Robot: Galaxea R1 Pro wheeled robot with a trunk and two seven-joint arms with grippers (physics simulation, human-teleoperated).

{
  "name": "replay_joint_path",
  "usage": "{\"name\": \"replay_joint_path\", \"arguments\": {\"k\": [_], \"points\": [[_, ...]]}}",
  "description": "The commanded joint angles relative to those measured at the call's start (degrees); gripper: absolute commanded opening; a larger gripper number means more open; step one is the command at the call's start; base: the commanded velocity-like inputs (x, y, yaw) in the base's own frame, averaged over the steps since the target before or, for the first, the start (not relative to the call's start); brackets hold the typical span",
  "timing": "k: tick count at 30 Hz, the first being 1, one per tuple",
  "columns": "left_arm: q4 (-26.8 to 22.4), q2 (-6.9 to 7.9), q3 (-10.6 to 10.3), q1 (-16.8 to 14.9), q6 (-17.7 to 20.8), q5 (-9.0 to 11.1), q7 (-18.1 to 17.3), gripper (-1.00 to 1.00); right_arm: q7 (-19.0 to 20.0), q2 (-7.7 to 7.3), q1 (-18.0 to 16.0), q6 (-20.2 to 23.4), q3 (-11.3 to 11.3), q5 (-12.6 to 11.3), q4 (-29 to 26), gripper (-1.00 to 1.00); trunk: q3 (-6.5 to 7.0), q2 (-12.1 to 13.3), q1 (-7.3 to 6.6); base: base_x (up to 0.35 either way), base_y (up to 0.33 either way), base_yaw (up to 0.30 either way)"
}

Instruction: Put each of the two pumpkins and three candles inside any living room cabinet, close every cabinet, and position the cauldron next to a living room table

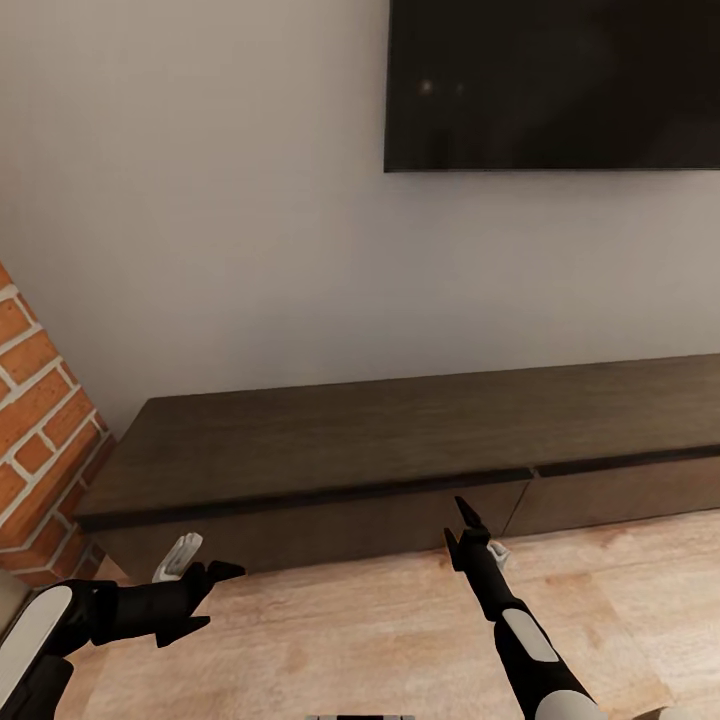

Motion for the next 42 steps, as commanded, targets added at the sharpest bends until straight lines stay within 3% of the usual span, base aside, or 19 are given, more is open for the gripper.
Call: {"name": "replay_joint_path", "arguments": {"k": [1,32,42], "points": [[-0.03,0.02,0.05,-0.03,0.13,0.58,0.59,1.0,0.07,0.06,-0.04,0.52,-0.26,-0.37,0.0,1.0,-0.05,-0.02,-0.01,0.046,0.0,0.0],[0.14,0.23,0.36,-0.03,-0.08,0.71,0.59,1.0,0.04,0.0,-0.01,0.52,-0.18,-0.29,0.0,1.0,-0.05,-0.02,-0.01,0.036,-0.033,0.0],[0.14,0.19,0.53,-0.03,-0.21,0.69,0.58,1.0,0.07,0.01,0.0,0.52,-0.18,-0.29,-0.02,1.0,-1.6,-0.11,0.17,0.0,0.0,0.0]]}}
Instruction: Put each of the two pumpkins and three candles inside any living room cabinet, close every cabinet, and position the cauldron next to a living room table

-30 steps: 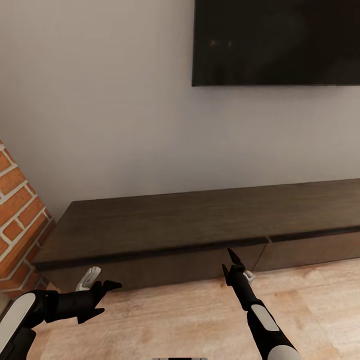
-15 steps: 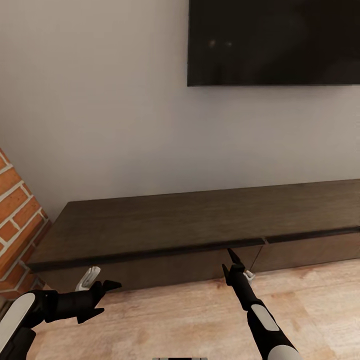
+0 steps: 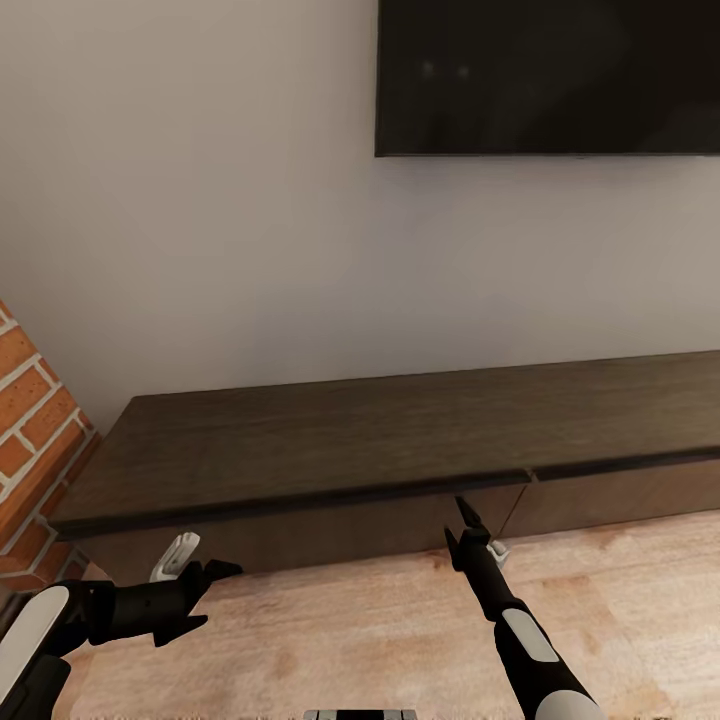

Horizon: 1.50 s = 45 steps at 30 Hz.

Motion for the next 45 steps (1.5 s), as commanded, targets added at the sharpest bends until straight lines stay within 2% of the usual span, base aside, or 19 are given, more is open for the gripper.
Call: {"name": "replay_joint_path", "arguments": {"k": [1,45], "points": [[-0.03,0.0,0.05,-0.03,0.12,0.59,0.6,1.0,0.07,0.05,-0.03,0.53,-0.26,-0.38,0.01,1.0,-0.05,-0.02,-0.01,0.0,0.0,0.0],[-0.03,-0.18,-0.05,-0.03,0.2,0.67,0.68,1.0,0.08,0.04,-0.03,0.53,-0.16,-0.11,0.02,1.0,-0.05,-0.02,-0.01,0.048,0.0,0.0]]}}
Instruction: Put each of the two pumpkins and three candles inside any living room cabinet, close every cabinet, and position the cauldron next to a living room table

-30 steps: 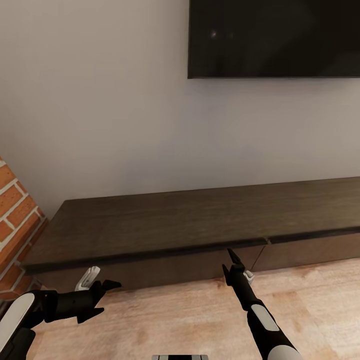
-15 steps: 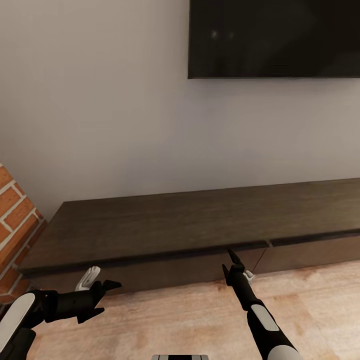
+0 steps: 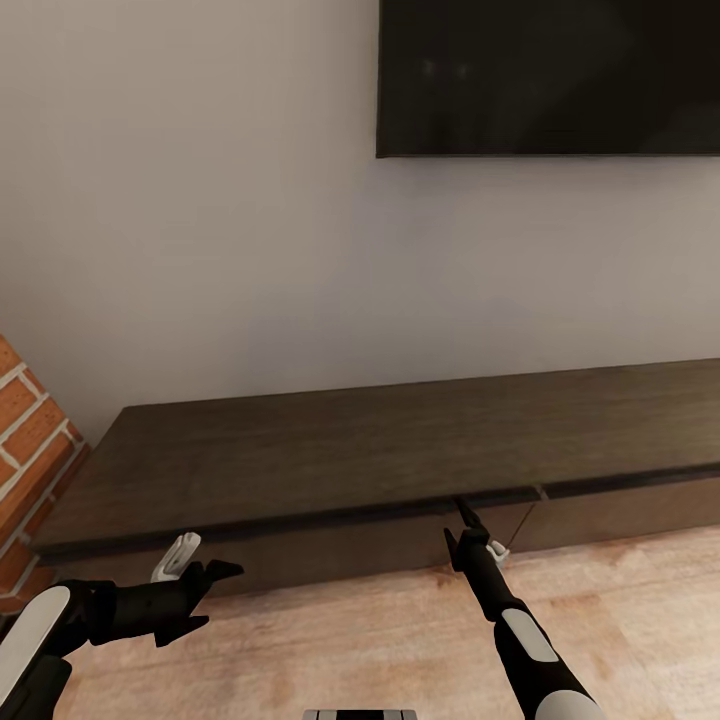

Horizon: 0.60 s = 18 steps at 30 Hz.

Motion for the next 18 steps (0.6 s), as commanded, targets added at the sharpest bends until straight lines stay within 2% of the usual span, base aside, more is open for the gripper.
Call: {"name": "replay_joint_path", "arguments": {"k": [1,18], "points": [[-0.03,0.0,0.04,-0.03,0.13,0.57,0.6,1.0,0.07,0.05,-0.03,0.52,-0.22,-0.37,0.0,1.0,-0.05,-0.02,-0.01,0.09,0.0,0.0],[-0.03,-0.08,0.12,-0.03,0.13,0.57,0.6,1.0,0.12,0.05,-0.04,0.53,-0.14,-0.27,0.0,1.0,-0.05,-0.02,-0.01,0.012,0.0,0.0]]}}
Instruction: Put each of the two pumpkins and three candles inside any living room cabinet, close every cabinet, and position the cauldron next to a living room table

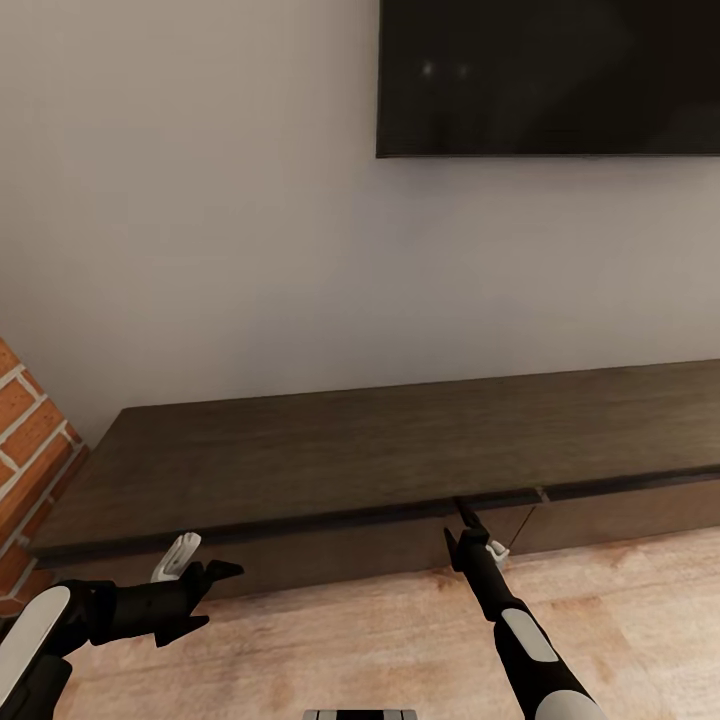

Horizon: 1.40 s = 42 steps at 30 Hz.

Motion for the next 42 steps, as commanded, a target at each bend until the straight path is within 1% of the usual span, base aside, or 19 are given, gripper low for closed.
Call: {"name": "replay_joint_path", "arguments": {"k": [1,2,3,26,38,42], "points": [[-0.03,0.0,0.05,-0.03,0.13,0.57,0.6,1.0,0.08,0.05,-0.05,0.52,-0.25,-0.34,0.0,1.0,-0.05,-0.02,-0.01,0.0,0.0,0.0],[-0.03,-0.01,0.02,-0.03,0.13,0.57,0.6,1.0,0.09,0.05,-0.04,0.55,-0.24,-0.33,0.0,1.0,-0.05,-0.02,-0.01,0.0,0.0,0.0],[-0.03,-0.01,0.0,-0.03,0.13,0.57,0.6,1.0,0.1,0.05,-0.04,0.54,-0.23,-0.32,0.0,-1.0,-0.05,-0.02,-0.01,0.0,0.0,0.0],[-0.03,-0.01,-0.19,-0.03,0.13,0.57,0.6,1.0,-0.11,0.05,-0.04,0.6,-0.22,-0.35,0.0,-1.0,-0.05,-0.02,-0.01,-0.001,0.0,0.0],[-0.03,-0.01,-0.3,-0.03,0.13,0.57,0.6,1.0,-0.07,0.05,-0.03,0.6,-0.22,-0.37,0.0,-1.0,-0.05,-0.02,-0.01,-0.077,0.0,0.0],[-0.03,-0.01,-0.3,-0.03,0.13,0.57,0.6,1.0,-0.07,0.05,-0.03,0.6,-0.22,-0.32,0.0,-1.0,-0.05,-0.02,-0.01,-0.195,0.0,0.0]]}}
